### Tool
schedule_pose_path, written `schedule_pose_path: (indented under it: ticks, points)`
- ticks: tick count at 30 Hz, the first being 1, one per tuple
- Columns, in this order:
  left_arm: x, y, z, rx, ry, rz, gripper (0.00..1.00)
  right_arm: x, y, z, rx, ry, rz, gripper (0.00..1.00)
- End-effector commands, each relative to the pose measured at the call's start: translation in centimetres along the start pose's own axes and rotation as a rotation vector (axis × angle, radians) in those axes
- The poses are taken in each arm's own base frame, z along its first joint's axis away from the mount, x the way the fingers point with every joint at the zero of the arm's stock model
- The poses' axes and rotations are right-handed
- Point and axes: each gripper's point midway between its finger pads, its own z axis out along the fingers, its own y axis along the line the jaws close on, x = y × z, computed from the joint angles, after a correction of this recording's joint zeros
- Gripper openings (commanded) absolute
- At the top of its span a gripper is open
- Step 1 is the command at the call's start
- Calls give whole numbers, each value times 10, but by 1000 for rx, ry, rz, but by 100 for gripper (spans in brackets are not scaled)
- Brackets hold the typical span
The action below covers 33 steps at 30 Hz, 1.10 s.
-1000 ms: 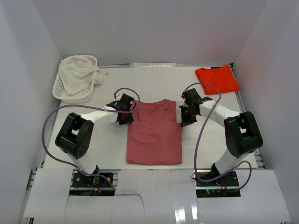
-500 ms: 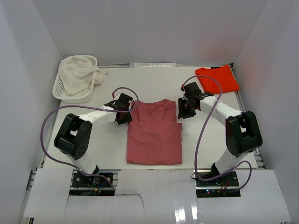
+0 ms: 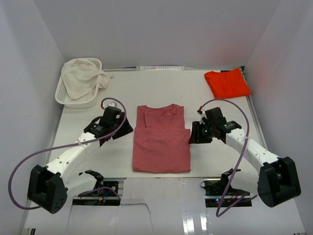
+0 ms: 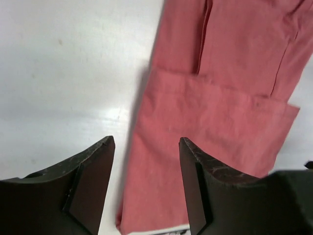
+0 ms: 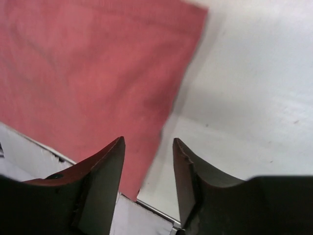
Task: Fold and stack the t-shirts
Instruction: Fold the folded rectangular tshirt in 1/3 of the way, then grab one side of the 2/3 rectangular tshirt with both arms
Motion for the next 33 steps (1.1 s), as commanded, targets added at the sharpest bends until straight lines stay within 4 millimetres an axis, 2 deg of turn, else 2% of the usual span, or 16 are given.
schedule_pose_path:
  ticks: [1,2,3,4,7,9,12,17,21,23,24,31,32,33]
  points:
    - [67,20,-11,36,205,-67,66,45,12,-5,-108,74,78,52]
    - [72,18,-18,69,207,-99,67,52,17,-9,-142,73,86,53]
    - [84,16,-22,99,246,-114,67,69,15,-7,-152,109,117,54]
    - [100,25,-21,89,283,-132,68,76,16,-7,-163,118,129,54]
    - [120,28,-26,111,332,-177,72,92,16,-7,-185,118,164,56]
    - [125,22,-32,139,355,-200,77,102,19,-6,-214,142,191,58]
    - [137,25,-34,136,393,-226,78,119,23,-5,-258,184,236,63]
    - [162,34,-35,107,477,-268,76,144,23,-6,-278,229,283,63]
    - [178,47,-31,62,497,-304,76,153,22,-1,-292,224,307,62]
    - [180,49,-29,57,496,-317,76,153,23,0,-304,222,324,61]
    - [182,51,-28,50,501,-322,76,152,24,2,-313,217,324,57]
    - [188,57,-25,22,510,-321,76,158,21,7,-302,248,334,51]
    - [188,57,-24,20,511,-322,76,158,21,8,-302,248,334,49]
    - [188,57,-24,19,510,-321,76,159,21,8,-303,251,337,43]
